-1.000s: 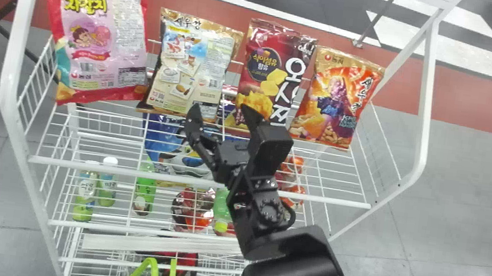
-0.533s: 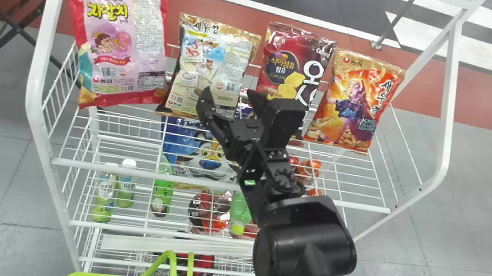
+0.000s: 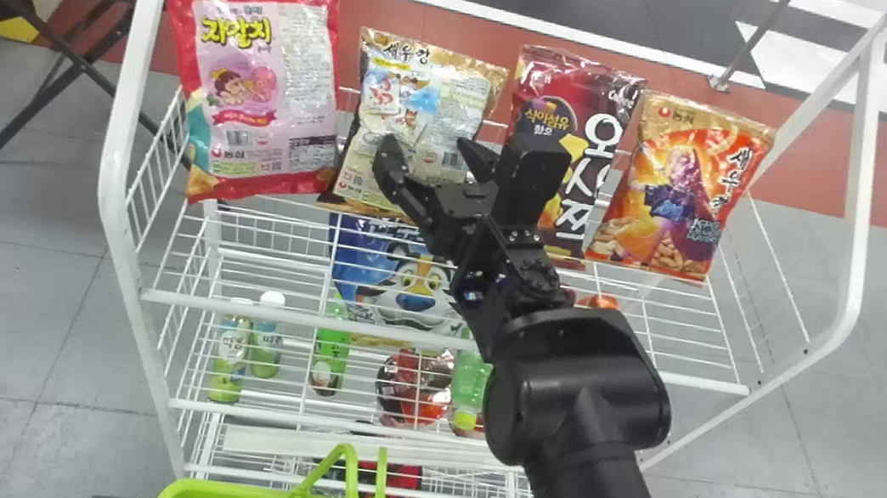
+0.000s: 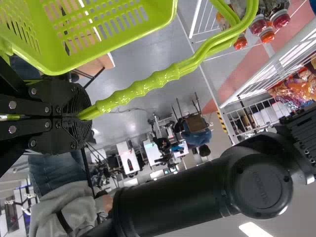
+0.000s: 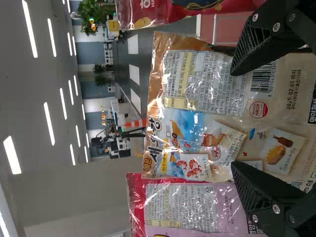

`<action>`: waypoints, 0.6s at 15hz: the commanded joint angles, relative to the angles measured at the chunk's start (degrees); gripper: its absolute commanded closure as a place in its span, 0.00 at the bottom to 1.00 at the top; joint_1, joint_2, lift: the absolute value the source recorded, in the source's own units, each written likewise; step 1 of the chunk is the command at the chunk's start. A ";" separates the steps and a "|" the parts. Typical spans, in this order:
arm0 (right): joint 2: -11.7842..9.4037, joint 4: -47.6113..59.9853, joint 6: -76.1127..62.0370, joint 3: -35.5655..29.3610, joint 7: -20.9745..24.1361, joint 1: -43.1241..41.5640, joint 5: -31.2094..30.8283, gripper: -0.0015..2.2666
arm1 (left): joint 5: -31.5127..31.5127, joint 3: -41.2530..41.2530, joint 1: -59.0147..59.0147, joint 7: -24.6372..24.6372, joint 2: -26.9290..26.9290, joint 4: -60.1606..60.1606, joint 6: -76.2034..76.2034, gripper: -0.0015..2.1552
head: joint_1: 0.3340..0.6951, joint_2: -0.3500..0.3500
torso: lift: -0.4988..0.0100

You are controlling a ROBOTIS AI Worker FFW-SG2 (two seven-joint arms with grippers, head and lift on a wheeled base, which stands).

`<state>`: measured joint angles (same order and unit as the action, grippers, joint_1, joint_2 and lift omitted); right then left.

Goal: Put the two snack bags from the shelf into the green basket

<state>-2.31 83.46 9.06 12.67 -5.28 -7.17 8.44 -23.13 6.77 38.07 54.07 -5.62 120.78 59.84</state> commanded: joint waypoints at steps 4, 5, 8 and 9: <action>-0.07 0.03 5.50 -0.19 -3.42 -0.21 -0.35 0.93 | -0.25 -0.18 -0.01 0.25 0.00 -0.19 -0.11 0.98 | 1.00 0.26 | 0.97; -0.24 1.09 5.14 -0.28 -3.42 0.58 -0.79 0.99 | -0.25 -0.18 -0.01 0.25 0.00 -0.19 -0.11 0.98 | 1.00 0.26 | 0.97; -0.51 6.19 4.97 -0.28 -2.98 3.92 -2.81 0.99 | -0.43 -0.09 -0.01 0.34 0.00 -0.02 -0.11 0.98 | 1.00 0.26 | 0.97; -0.77 7.59 4.97 -0.28 -2.63 4.71 -2.90 0.99 | -0.43 -0.09 0.08 0.43 0.00 -0.02 -0.11 0.98 | 1.00 0.25 | 0.97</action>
<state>-2.88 89.12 14.04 12.39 -8.08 -3.61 6.12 -23.53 6.65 38.08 54.47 -5.62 120.70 59.73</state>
